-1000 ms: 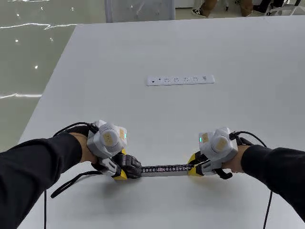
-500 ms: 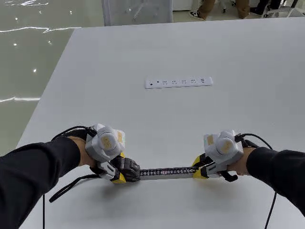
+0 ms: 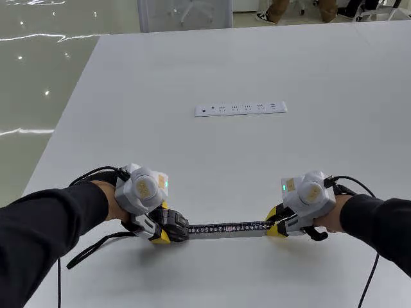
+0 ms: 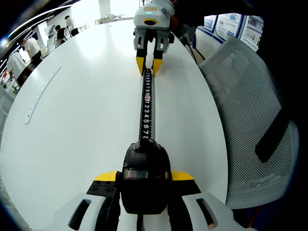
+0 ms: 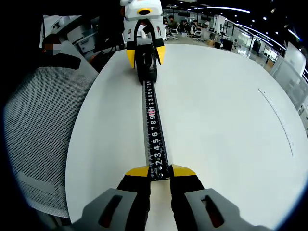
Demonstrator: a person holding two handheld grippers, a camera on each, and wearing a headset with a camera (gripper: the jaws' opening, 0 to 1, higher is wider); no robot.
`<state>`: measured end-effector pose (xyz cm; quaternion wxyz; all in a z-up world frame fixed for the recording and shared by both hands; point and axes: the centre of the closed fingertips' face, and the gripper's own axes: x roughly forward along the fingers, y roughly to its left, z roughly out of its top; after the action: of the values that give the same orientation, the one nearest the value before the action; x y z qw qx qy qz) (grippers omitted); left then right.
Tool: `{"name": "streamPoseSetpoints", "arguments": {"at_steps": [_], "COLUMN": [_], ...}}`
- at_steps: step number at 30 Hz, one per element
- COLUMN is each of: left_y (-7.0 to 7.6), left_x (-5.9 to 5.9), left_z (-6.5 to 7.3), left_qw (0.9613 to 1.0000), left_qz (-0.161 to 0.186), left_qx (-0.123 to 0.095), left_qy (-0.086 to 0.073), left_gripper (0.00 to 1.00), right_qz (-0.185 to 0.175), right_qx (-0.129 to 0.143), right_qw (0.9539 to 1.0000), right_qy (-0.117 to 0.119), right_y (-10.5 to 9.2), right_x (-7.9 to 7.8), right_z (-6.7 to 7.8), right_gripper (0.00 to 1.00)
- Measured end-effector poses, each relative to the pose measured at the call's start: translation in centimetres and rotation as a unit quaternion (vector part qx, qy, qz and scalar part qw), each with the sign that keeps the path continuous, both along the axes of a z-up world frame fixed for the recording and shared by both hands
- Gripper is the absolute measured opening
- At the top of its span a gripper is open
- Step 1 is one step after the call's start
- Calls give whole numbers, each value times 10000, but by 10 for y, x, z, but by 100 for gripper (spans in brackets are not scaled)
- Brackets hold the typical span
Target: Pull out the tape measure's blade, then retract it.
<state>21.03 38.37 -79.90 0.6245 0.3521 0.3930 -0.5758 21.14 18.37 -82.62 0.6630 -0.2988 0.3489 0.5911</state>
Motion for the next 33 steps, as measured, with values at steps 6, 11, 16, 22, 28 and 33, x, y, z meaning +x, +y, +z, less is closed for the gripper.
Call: {"name": "streamPoseSetpoints", "arguments": {"at_steps": [6,11,16,22,28,33], "left_y": [0,0,0,0,-1,-1], "left_x": [0,0,0,0,0,0], "left_z": [0,0,0,1,0,0], "left_qw": [10000,10000,10000,10000,10000,10000], "left_qz": [1,-2,-3,0,5,-4], "left_qx": [-13,-15,-14,-16,-19,-18], "left_qy": [-7,-4,-5,-19,-24,-26], "left_gripper": [34,34,34,34,34,34], "right_qz": [-44,-63,-95,-74,-116,-133], "right_qx": [-9,-19,-29,-63,-100,-108], "right_qw": [10000,10000,9999,10000,9999,9999], "right_qy": [5,18,27,10,12,12], "right_y": [-5,-10,-14,-18,-27,-29], "right_x": [0,1,1,1,1,1], "right_z": [0,0,1,1,1,1], "right_gripper": [11,11,11,11,11,11]}}
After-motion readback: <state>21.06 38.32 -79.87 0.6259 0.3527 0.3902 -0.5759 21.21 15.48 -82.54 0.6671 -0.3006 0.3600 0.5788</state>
